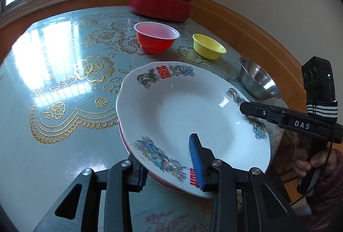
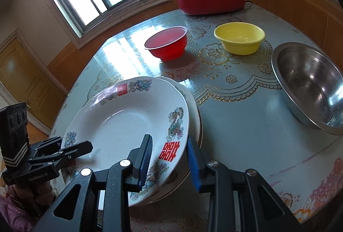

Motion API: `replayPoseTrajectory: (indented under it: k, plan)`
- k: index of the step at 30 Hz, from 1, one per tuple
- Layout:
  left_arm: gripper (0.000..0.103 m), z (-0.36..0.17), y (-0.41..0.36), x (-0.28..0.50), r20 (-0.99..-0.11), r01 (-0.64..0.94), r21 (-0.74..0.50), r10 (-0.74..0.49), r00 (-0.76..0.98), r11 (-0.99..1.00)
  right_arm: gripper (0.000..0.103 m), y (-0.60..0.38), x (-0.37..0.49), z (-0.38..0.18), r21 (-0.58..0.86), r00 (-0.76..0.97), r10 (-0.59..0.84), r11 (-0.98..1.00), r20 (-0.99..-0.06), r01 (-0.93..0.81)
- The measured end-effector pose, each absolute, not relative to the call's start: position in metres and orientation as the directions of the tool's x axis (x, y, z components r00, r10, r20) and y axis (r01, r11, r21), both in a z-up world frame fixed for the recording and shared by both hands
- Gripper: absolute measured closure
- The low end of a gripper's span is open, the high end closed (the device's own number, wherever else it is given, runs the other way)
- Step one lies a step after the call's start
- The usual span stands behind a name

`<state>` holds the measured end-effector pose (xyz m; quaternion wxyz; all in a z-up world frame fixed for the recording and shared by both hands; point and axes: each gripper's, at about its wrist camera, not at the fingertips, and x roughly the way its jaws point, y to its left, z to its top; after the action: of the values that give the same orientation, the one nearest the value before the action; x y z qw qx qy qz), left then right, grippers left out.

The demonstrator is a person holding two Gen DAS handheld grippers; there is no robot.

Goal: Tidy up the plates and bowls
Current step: 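Lift the deep plate with the left tool and carry it over the stack, then lower the deep plate onto the stack and open the left tool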

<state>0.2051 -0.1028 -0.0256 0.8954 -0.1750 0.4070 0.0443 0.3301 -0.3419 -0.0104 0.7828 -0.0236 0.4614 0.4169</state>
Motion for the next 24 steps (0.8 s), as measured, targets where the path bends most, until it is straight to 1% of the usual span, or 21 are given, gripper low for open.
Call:
replayPoseTrajectory:
  k: [2, 4, 6, 7, 9, 13, 18, 24]
  plan:
    - [0.068, -0.025, -0.107, 0.207, -0.754, -0.212, -0.242, -0.047, 0.655, 0.947, 0.071, -0.345, 0.331, -0.009, 0.351, 0.238, 0.630, 0.662, -0.739, -0.663]
    - [0.068, -0.025, -0.111, 0.208, -0.754, -0.188, -0.240, -0.060, 0.654, 0.952, 0.072, -0.347, 0.331, -0.005, 0.419, 0.187, 0.693, 0.604, -0.696, -0.678]
    - [0.068, -0.026, -0.107, 0.208, -0.748, -0.210, -0.252, -0.052, 0.662, 0.945, 0.072, -0.340, 0.328, -0.004, 0.357, 0.231, 0.656, 0.632, -0.719, -0.688]
    - [0.068, -0.026, -0.102, 0.208, -0.745, -0.221, -0.271, -0.059, 0.665, 0.937, 0.072, -0.339, 0.328, -0.005, 0.357, 0.234, 0.654, 0.638, -0.720, -0.682]
    - [0.068, -0.024, -0.094, 0.205, -0.739, -0.238, -0.290, -0.059, 0.671, 0.927, 0.072, -0.340, 0.330, -0.007, 0.406, 0.205, 0.679, 0.622, -0.704, -0.669]
    - [0.068, -0.023, -0.092, 0.201, -0.744, -0.240, -0.256, -0.033, 0.667, 0.936, 0.072, -0.340, 0.330, -0.007, 0.394, 0.222, 0.675, 0.631, -0.704, -0.668]
    - [0.068, -0.024, -0.093, 0.198, -0.744, -0.240, -0.259, -0.035, 0.667, 0.936, 0.072, -0.346, 0.336, 0.001, 0.410, 0.257, 0.690, 0.642, -0.676, -0.648]
    - [0.069, -0.023, -0.088, 0.191, -0.731, -0.233, -0.292, -0.060, 0.680, 0.928, 0.072, -0.356, 0.351, -0.003, 0.422, 0.306, 0.662, 0.702, -0.684, -0.575]
